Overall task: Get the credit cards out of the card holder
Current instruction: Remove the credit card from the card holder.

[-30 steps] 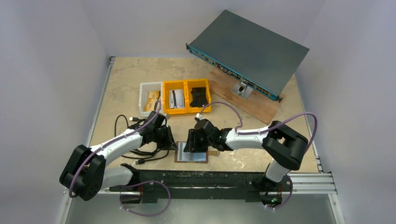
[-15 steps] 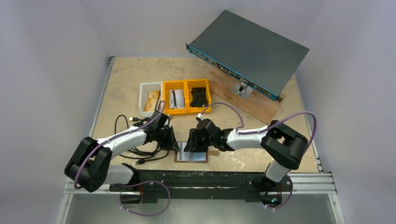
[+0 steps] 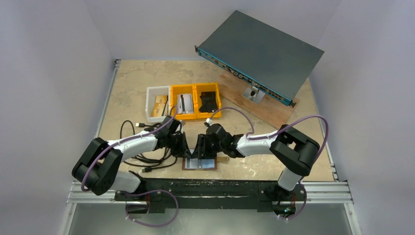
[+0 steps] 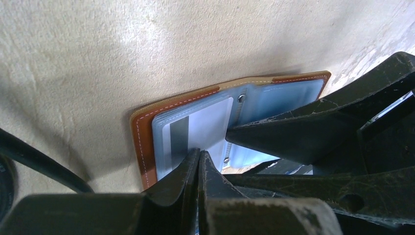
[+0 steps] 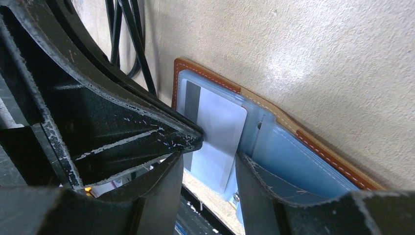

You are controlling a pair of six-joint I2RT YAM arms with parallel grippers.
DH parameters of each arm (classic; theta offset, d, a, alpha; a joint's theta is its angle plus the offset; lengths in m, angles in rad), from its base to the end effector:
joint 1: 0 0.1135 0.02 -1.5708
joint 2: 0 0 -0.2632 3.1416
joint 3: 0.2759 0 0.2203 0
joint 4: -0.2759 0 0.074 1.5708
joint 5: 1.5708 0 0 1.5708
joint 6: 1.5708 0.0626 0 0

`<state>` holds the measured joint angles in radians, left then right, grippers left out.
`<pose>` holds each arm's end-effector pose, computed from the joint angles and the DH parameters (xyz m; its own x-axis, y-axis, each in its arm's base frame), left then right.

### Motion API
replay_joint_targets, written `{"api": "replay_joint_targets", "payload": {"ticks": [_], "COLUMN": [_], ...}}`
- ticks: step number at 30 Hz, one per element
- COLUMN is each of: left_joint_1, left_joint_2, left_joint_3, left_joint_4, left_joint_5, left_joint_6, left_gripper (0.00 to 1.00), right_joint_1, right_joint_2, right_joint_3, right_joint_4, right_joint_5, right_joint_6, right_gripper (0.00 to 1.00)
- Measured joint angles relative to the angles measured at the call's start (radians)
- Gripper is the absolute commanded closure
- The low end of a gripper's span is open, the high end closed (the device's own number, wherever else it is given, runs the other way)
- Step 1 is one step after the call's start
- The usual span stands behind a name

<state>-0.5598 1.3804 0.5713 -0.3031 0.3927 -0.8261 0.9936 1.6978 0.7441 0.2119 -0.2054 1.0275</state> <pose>0.1722 -0.1362 0.1418 -0.9812 -0.1868 -0.0477 -0.1289 0.8197 -0.5581 0.1665 0.2790 0.1450 -0.9631 0.0568 -0.2632 -0.1509 0.6957 0.7023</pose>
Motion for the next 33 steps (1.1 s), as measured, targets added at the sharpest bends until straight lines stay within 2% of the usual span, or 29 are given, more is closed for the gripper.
{"api": "replay_joint_targets", "payload": {"ticks": [4, 12, 33], "left_joint_1": [0.000, -0.002, -0.024], "left_joint_2": [-0.019, -0.074, -0.034], "left_joint_3": [0.000, 0.027, 0.028], "left_joint_4": [-0.018, -0.114, -0.089], "left_joint_5": [-0.025, -0.127, -0.134], "left_joint_6": [-0.001, 0.023, 0.014], "left_gripper": [0.94, 0.95, 0.97], "right_joint_1": [-0.008, -0.014, -0.020], "right_joint_2": [0.000, 0.000, 0.000], "right_joint_3": [-0.003, -0.017, -0.040], "right_joint_4": [0.008, 0.033, 0.074], "right_joint_5": [-0.002, -0.012, -0.024], "right_joint_6": [0.000, 0.000, 0.003], "right_gripper": [0.56, 0.56, 0.56]}}
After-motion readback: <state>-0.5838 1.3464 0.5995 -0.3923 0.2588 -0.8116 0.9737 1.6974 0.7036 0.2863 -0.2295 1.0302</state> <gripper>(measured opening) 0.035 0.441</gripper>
